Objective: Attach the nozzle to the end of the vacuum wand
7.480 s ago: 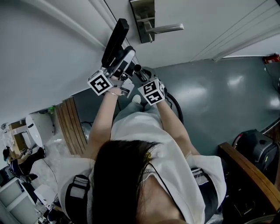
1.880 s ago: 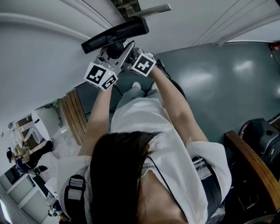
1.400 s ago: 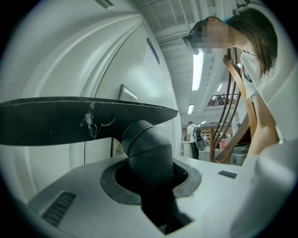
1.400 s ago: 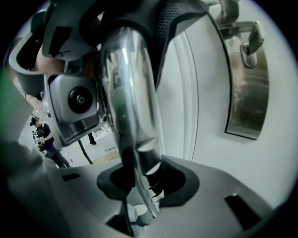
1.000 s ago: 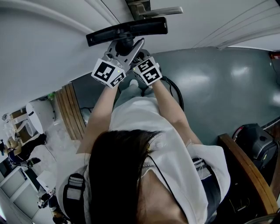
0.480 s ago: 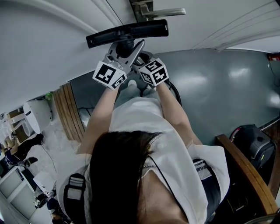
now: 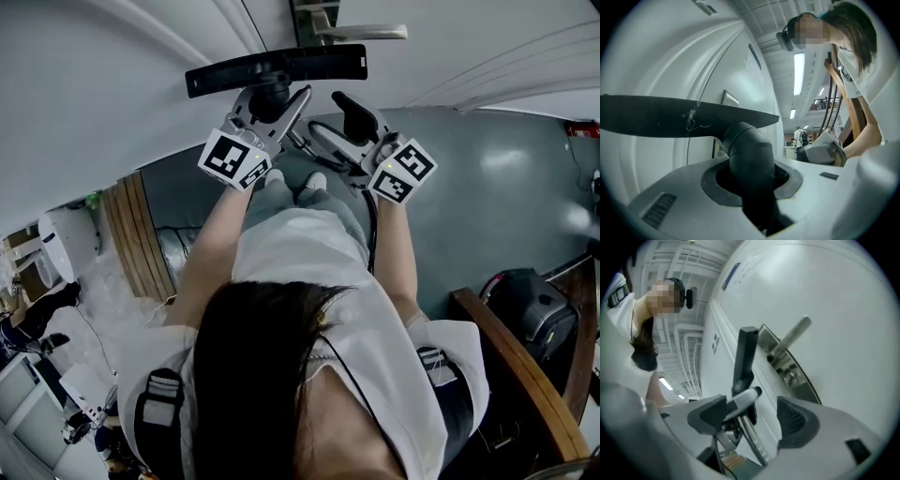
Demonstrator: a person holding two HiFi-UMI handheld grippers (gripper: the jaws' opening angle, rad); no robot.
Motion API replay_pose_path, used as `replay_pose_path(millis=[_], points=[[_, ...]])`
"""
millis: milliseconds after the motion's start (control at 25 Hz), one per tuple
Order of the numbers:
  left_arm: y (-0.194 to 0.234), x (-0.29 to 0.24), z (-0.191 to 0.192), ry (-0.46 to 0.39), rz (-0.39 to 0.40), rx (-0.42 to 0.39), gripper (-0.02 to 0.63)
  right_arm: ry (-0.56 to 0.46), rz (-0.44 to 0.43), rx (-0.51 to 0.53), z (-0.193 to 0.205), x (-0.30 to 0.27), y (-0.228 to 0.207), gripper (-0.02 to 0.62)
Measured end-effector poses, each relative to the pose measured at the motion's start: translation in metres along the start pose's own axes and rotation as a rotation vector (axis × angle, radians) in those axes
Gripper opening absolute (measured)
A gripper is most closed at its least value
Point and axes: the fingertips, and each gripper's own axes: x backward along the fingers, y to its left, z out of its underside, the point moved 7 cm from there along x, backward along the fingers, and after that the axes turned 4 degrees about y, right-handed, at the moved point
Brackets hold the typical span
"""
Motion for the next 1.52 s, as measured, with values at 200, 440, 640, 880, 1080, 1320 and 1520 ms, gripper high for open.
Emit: replay_pose_path(millis=[200, 440, 640, 880, 1080, 1320, 1520], points=[[0.000, -0.004, 0.003, -0.004, -0.009, -0.021, 0.106, -0.055, 0.004, 0.041, -0.028, -0.046, 0.019, 0.342], [0.001, -0.005, 0.006, -0.007, 0.020, -0.038, 0.106, -0.002, 0.033, 0.183, -0.053, -0.084, 0.023, 0.350], [-0.001, -0.010, 0.018, 0.011, 0.038, -0.023, 0.092, 0.043, 0.051, 0.373, -0.068, -0.100, 0.032, 0.315], [-0.018, -0.017, 0.031, 0.036, 0.093, 0.040, 0.089, -0.061, 0.062, 0.216, -0.069, -0.070, 0.019, 0.308], [-0.036, -0.028, 0.076, 0.215, 0.113, 0.000, 0.092, -0.025, 0.065, 0.302, -0.076, -0.052, 0.021, 0.308], [-0.003, -0.022, 0.085, 0.203, 0.022, 0.053, 0.023, 0.013, 0.087, 0.369, -0.082, -0.062, 0.020, 0.308], [-0.035, -0.035, 0.071, 0.198, 0.075, 0.021, 0.018, -0.018, 0.089, 0.312, -0.094, -0.043, 0.025, 0.308]])
